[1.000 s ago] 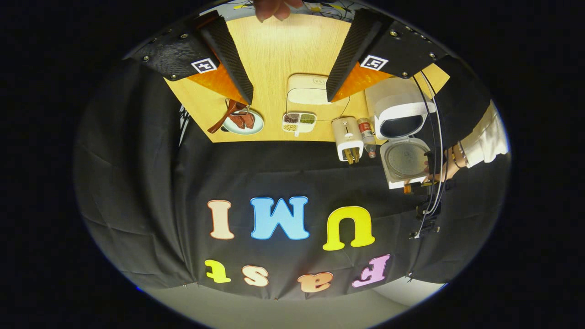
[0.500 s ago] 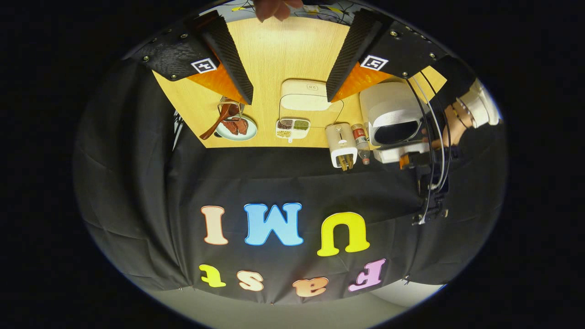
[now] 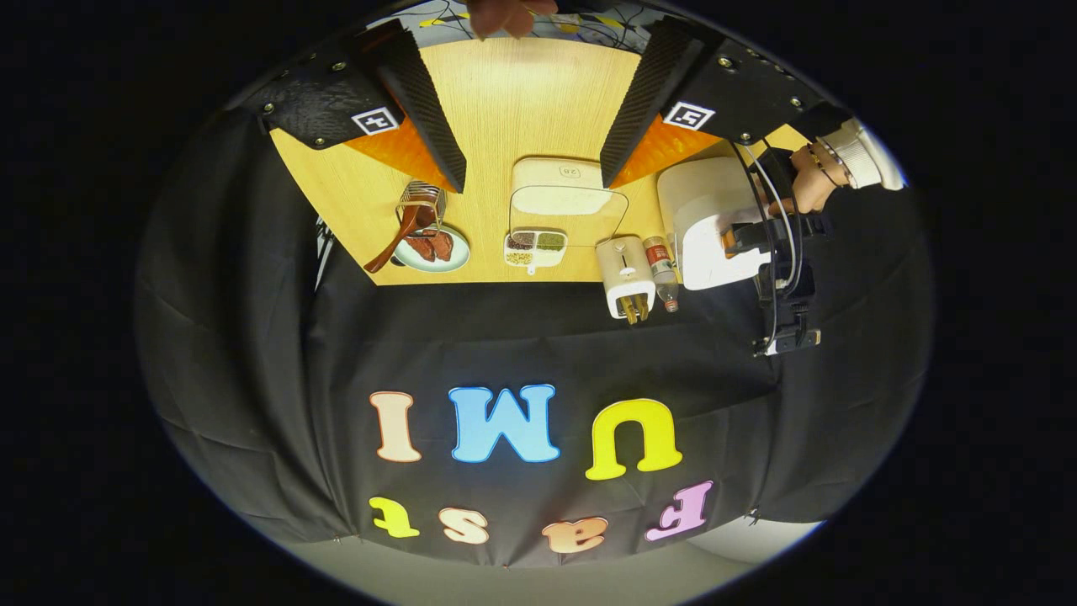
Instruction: Close the left gripper, press the button to open the rice cooker; take a wooden spoon from the chopstick holder with the right hand, scoop a spoonful of rice and pour it into the rice cooker, then put the wooden spoon back into the chopstick holder.
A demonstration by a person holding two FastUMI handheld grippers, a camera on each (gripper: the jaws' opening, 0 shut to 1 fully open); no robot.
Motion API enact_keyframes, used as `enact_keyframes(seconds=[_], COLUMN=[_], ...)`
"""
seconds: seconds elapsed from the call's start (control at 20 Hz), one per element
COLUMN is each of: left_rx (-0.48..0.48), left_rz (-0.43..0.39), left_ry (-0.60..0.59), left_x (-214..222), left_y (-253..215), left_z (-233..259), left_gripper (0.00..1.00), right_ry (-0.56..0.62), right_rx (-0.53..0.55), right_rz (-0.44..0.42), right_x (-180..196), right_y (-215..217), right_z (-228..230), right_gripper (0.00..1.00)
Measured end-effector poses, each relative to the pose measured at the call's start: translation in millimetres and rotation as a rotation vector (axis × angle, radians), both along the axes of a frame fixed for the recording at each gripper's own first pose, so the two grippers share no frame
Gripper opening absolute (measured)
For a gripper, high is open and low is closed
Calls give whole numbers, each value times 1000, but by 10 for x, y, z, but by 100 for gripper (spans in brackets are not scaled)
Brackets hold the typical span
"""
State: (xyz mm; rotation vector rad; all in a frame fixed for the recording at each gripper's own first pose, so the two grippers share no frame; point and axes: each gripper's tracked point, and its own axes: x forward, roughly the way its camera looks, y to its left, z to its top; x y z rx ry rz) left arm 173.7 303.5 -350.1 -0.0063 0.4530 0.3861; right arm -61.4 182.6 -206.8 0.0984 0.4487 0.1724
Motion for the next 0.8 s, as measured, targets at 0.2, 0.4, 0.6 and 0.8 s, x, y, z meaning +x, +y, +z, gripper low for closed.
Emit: enact_keyframes(seconds=[0.2,0.4,0.6,0.8], left_rx=[-31,-23,29,6], left_rz=[-18,-51,-95,-139], left_ry=[14,-1,-84,-152], left_x=[-121,-169,-124,-92], left_y=[5,-58,-211,-469], left_z=[146,269,638,970], left_gripper=[94,99,96,97], right_ry=[-10,-9,-16,-47], right_rx=[12,15,5,-7], right_rz=[-11,-14,-5,-8], right_x=[-26,-67,-110,-35], right_y=[-37,-59,-102,-265], right_z=[31,22,47,100], right_gripper=[98,98,98,98])
